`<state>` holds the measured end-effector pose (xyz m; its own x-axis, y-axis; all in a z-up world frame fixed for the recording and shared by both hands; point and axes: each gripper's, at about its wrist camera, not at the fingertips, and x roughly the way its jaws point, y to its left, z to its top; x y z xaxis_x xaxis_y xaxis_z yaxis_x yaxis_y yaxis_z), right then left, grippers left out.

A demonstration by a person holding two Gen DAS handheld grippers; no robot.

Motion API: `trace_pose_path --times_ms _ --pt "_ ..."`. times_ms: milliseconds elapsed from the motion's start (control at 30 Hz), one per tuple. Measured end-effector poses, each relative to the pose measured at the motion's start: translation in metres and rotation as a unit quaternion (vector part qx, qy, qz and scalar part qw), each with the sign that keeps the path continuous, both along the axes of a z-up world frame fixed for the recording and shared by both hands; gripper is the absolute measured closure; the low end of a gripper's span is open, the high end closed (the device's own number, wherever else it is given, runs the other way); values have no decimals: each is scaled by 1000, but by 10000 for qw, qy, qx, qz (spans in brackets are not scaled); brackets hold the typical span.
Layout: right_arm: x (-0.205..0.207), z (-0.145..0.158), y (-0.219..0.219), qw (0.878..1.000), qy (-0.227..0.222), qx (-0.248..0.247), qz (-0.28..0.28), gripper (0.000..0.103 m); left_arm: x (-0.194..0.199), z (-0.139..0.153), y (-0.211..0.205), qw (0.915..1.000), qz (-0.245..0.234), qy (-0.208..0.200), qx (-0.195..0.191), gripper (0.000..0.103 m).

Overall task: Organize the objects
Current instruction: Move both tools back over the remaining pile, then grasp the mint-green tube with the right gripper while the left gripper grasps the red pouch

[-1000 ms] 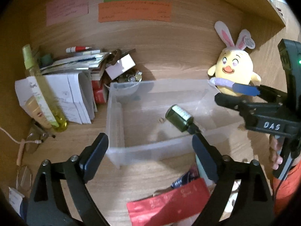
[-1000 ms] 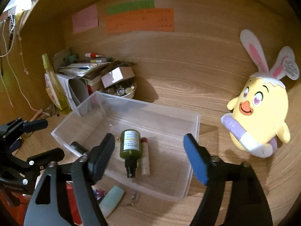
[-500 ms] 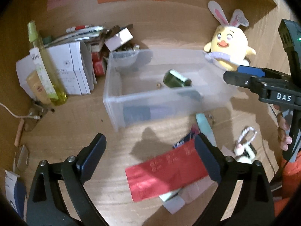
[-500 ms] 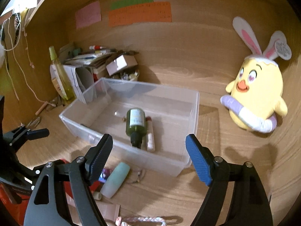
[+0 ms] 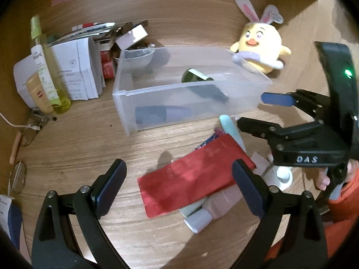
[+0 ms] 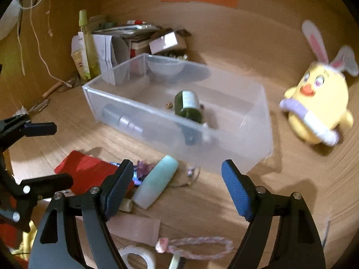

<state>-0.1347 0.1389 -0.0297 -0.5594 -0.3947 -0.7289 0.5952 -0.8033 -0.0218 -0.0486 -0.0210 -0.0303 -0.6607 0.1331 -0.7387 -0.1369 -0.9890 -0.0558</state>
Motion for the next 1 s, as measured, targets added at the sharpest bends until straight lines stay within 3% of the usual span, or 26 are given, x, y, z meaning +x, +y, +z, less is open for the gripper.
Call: trace_pose_path --times_ms 133,533,733,1000 --pt "-6 -9 5 9989 -429 -178 8 29 -1 -6 6 9997 -184 -65 -121 7" --pt "-18 -28 -5 9948 -968 -196 230 59 -19 -14 17 9979 -604 -213 -75 7" --pt "-23 -32 -8 9949 -962 -145 257 66 -38 -19 27 9951 -925 -298 -185 7" --pt "-21 -35 -11 9961 -825 79 310 66 -56 -29 40 9913 -1186 -501 -269 7"
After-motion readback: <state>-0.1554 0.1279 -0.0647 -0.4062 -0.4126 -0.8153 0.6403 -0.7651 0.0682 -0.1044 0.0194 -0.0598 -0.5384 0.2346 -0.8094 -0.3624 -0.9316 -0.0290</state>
